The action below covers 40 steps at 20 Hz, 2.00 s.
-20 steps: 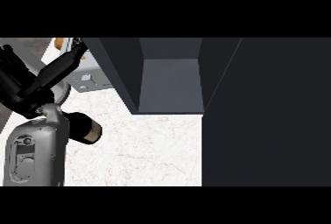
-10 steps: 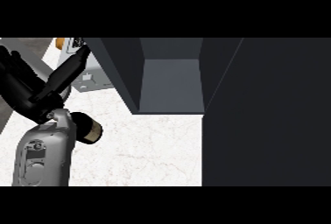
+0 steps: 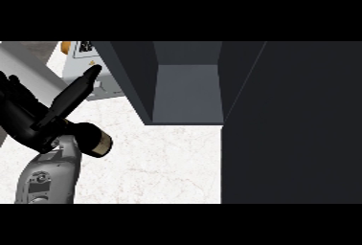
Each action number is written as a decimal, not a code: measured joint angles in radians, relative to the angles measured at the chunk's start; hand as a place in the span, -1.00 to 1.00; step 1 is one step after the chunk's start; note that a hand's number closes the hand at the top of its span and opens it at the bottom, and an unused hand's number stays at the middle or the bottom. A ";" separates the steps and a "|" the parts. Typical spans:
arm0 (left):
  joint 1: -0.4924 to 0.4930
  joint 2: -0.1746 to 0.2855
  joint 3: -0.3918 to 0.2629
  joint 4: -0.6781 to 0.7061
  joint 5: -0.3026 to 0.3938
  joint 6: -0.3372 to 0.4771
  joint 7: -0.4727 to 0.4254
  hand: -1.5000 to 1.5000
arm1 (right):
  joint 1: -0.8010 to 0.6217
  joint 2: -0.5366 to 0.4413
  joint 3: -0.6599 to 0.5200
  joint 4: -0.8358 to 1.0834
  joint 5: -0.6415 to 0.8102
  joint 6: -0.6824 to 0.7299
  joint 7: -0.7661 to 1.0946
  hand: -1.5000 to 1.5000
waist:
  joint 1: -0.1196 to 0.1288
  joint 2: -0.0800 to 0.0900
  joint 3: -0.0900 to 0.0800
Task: Pick up the wine, place it into the cabinet and close the cabinet
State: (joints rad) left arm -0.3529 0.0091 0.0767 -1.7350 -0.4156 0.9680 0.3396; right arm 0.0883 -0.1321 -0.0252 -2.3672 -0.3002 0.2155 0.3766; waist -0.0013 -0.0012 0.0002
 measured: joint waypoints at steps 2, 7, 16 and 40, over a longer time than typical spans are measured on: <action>0.040 0.002 -0.001 -0.019 0.007 0.003 -0.009 -1.00 | 0.015 0.015 0.019 0.000 0.020 0.003 -0.012 -1.00 | 0.000 0.000 0.000; 0.124 -0.001 -0.020 -0.063 0.026 0.011 -0.026 -1.00 | -0.002 0.026 0.025 -0.008 0.033 -0.007 0.011 -1.00 | 0.001 0.000 0.000; 0.272 -0.006 -0.055 -0.083 0.128 0.049 -0.117 -1.00 | 0.002 0.024 -0.010 -0.002 0.005 0.022 0.012 -1.00 | 0.000 0.000 0.000; 0.432 -0.009 -0.003 0.213 0.732 -0.065 -0.746 -1.00 | -0.021 0.035 -0.033 -0.004 0.001 0.045 0.042 -1.00 | 0.001 0.001 -0.001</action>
State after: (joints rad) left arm 0.0789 0.0003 0.0742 -1.5221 0.3165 0.9035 -0.4060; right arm 0.0673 -0.0968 -0.0579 -2.3714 -0.2992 0.2605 0.4185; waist -0.0006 -0.0004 -0.0005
